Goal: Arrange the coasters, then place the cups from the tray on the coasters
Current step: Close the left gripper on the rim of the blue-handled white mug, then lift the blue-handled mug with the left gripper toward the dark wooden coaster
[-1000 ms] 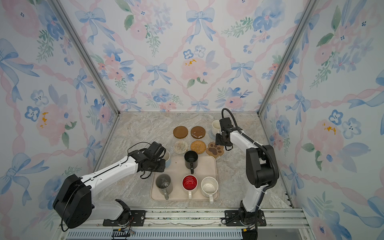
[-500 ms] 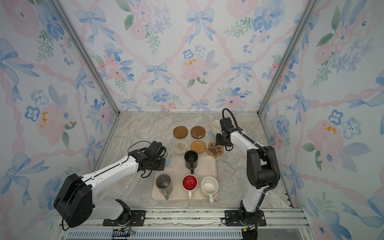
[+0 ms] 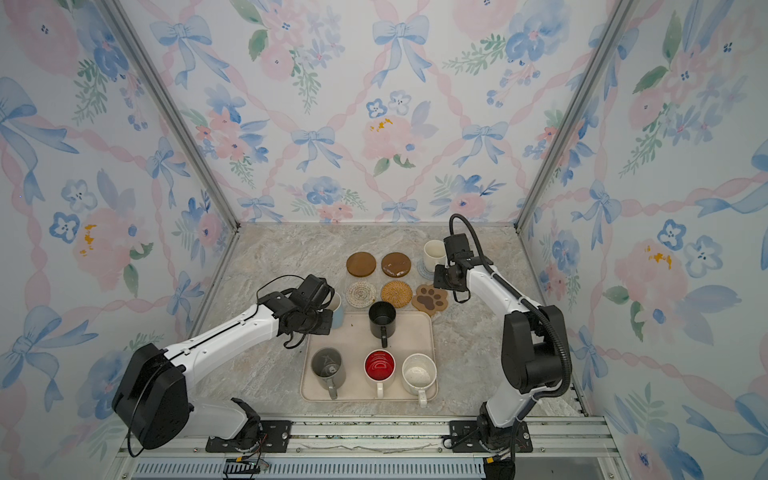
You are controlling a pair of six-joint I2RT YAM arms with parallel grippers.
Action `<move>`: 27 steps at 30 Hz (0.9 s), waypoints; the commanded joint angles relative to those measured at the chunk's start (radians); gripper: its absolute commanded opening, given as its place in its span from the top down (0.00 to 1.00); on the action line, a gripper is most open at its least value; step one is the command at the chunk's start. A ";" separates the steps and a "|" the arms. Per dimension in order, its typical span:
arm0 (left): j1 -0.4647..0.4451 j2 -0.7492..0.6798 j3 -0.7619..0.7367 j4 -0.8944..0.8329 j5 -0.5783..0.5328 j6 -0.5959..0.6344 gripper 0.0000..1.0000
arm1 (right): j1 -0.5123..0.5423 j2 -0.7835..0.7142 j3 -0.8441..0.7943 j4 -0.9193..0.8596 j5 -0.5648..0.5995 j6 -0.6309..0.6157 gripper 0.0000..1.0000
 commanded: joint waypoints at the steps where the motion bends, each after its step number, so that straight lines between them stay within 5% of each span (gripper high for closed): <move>1: 0.016 0.029 0.084 0.085 -0.027 0.053 1.00 | 0.004 -0.069 -0.020 -0.030 -0.018 0.015 0.50; 27: 0.134 0.492 0.652 0.132 0.058 0.205 1.00 | 0.004 -0.115 -0.062 -0.027 -0.046 0.011 0.52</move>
